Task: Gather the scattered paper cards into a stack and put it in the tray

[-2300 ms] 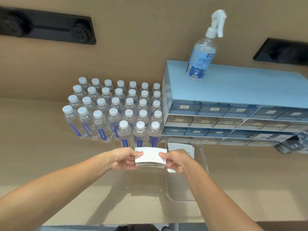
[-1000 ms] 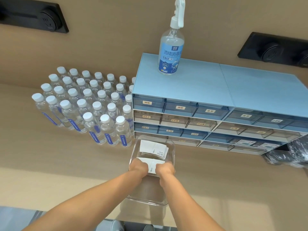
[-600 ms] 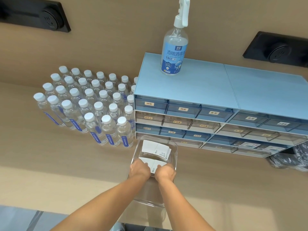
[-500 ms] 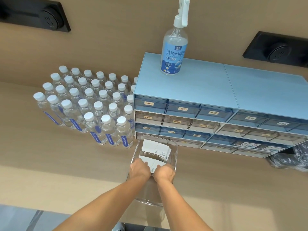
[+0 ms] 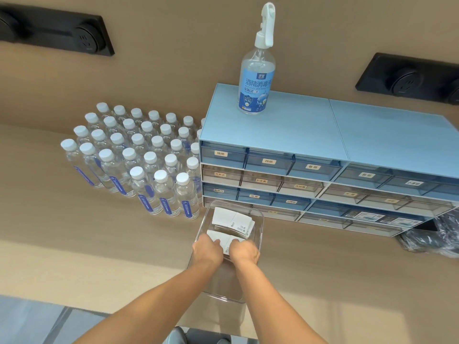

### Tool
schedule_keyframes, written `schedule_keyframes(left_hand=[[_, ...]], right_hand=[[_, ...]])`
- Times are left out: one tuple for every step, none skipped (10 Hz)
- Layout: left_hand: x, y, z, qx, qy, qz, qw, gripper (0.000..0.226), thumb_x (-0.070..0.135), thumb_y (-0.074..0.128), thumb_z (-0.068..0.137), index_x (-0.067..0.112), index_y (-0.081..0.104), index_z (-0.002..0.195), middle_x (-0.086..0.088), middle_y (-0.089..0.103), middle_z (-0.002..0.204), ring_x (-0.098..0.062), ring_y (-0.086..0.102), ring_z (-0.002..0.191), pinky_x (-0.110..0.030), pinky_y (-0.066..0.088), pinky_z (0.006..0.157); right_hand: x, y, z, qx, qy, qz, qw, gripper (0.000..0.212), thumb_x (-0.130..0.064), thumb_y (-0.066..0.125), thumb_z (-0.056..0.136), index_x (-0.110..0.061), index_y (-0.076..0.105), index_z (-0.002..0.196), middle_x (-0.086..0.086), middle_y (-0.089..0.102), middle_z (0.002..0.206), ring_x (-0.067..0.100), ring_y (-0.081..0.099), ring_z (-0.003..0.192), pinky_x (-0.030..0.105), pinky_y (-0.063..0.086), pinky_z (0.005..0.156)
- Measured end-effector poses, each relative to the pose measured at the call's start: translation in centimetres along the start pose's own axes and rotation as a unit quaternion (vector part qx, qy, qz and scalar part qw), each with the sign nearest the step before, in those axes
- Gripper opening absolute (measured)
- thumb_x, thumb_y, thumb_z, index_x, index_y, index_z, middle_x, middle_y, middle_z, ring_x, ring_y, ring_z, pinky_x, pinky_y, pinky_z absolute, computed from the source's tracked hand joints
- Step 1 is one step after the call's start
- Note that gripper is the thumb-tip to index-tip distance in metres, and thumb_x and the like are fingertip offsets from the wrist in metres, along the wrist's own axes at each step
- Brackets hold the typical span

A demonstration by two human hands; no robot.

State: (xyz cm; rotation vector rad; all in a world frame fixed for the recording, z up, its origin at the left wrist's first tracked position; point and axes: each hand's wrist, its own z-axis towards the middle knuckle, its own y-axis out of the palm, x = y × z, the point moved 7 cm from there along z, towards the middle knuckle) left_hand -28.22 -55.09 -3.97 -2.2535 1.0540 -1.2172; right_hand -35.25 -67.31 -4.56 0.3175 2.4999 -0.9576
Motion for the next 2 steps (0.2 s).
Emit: schedule_keyframes(left_hand=[[0.4, -0.7, -0.6, 0.001, -0.010, 0.006, 1.000, 0.031, 0.022, 0.052, 0.095, 0.002, 0.055, 0.118, -0.020, 0.059, 0.127, -0.038, 0.054, 0.120, -0.036, 0.046, 0.090], [0.9, -1.9, -0.9, 0.014, -0.018, -0.001, 1.000, 0.032, 0.022, 0.050, 0.095, 0.001, 0.056, 0.119, -0.021, 0.059, 0.127, -0.038, 0.053, 0.122, -0.037, 0.045, 0.094]], right_hand=[[-0.2, -0.7, -0.6, -0.024, 0.000, 0.008, 1.000, 0.042, -0.021, 0.045, 0.093, -0.003, 0.060, 0.127, 0.019, 0.061, 0.132, 0.035, 0.055, 0.125, 0.035, 0.046, 0.103], [-0.5, -1.8, -1.0, -0.024, 0.003, 0.001, 1.000, 0.042, -0.019, 0.042, 0.094, 0.000, 0.059, 0.127, 0.019, 0.060, 0.133, 0.035, 0.054, 0.127, 0.034, 0.045, 0.105]])
